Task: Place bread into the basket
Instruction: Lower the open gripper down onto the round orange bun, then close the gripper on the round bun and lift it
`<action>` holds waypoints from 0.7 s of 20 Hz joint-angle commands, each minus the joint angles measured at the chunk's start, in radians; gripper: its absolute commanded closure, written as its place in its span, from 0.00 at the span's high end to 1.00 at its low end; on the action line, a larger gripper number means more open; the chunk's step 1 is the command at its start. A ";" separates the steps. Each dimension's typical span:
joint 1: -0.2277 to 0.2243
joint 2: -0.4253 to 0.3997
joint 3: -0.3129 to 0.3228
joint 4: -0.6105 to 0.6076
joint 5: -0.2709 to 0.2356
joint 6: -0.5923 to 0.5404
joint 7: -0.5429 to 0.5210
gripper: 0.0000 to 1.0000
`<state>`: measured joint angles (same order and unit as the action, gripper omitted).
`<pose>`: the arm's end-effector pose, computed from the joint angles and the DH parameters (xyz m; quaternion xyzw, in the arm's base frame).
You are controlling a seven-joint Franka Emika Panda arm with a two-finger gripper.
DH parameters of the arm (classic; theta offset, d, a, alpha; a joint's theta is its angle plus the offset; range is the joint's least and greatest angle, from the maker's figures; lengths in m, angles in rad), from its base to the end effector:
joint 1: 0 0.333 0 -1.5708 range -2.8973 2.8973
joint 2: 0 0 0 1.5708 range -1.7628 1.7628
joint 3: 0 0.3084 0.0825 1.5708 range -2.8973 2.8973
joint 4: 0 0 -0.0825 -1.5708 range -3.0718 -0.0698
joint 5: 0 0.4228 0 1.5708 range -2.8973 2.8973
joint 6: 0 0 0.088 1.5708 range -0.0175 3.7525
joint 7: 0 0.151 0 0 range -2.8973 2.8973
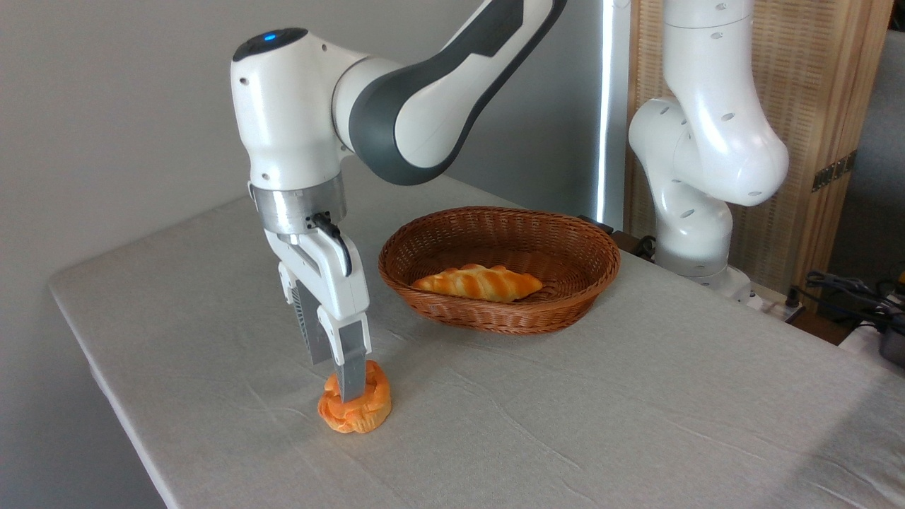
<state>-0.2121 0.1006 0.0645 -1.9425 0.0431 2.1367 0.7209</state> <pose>0.6225 -0.0895 0.3708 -0.9013 0.4301 -0.0387 0.0343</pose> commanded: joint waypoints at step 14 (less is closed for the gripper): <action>0.002 0.031 -0.008 -0.021 0.101 0.020 0.026 0.45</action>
<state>-0.2112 0.1353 0.0644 -1.9524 0.1268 2.1398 0.7332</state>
